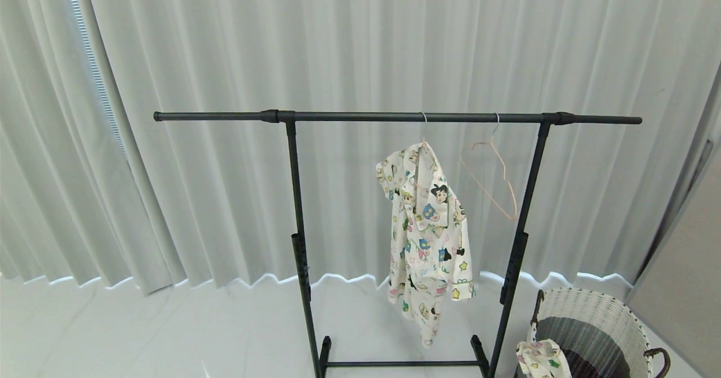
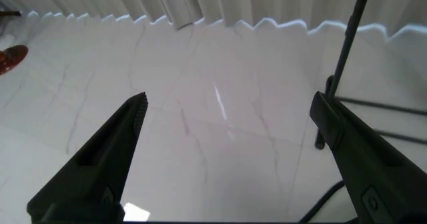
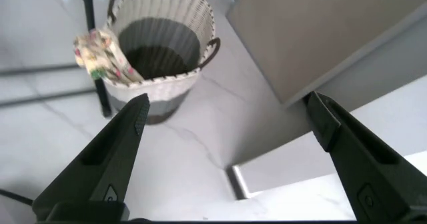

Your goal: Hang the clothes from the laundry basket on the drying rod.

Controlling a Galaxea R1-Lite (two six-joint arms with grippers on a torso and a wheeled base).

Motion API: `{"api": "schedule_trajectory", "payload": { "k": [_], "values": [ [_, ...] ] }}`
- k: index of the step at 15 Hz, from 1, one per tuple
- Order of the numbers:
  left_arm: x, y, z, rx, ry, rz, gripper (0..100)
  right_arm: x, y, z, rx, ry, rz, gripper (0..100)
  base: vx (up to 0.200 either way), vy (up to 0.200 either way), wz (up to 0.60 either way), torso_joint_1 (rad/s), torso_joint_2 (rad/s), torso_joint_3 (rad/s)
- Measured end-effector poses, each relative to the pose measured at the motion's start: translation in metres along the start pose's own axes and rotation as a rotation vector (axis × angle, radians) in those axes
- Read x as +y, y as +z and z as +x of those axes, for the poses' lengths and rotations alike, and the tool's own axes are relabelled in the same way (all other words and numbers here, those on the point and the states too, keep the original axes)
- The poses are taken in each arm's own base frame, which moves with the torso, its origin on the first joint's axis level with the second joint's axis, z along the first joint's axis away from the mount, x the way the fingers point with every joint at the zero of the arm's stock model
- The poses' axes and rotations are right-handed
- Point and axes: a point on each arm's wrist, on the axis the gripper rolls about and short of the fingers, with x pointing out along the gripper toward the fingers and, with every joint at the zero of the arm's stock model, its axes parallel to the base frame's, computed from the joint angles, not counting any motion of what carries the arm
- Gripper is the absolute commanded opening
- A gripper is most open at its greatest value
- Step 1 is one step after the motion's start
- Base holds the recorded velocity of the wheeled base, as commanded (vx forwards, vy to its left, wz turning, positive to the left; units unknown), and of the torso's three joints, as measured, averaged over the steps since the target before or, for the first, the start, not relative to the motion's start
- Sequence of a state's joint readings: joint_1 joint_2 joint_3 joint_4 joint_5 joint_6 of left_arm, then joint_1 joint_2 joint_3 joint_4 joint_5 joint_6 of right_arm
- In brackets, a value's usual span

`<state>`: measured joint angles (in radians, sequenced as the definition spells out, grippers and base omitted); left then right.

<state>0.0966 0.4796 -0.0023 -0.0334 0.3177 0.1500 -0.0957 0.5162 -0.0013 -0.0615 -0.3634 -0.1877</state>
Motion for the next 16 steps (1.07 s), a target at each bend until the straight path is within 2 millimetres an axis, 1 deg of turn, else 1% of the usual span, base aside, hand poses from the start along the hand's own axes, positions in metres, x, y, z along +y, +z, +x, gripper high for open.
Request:
{"api": "schedule_trajectory", "payload": {
  "k": [3,6,8,16],
  "values": [
    [0.0003,-0.0007,-0.0011,-0.012,0.002,-0.006,100,-0.0002,-0.0009,-0.001,-0.009,-0.002,0.005,100,0.0,0.0,0.0,0.0,0.0,0.0],
    [-0.0005,0.0002,0.0015,0.019,-0.004,0.005,100,0.0002,-0.0003,0.0005,0.008,0.0,-0.001,100,0.0,0.0,0.0,-0.035,0.09,0.037],
    [-0.0009,0.0005,0.0028,0.036,-0.006,0.01,100,0.0007,0.0,0.0018,0.024,0.003,-0.008,100,0.0,0.0,0.0,-0.181,0.41,0.2],
    [-0.0016,0.0012,0.0053,0.067,-0.011,0.02,100,0.0016,0.0007,0.0046,0.057,0.01,-0.021,100,0.0,0.0,0.0,-0.24,0.49,0.249]
  ]
}}
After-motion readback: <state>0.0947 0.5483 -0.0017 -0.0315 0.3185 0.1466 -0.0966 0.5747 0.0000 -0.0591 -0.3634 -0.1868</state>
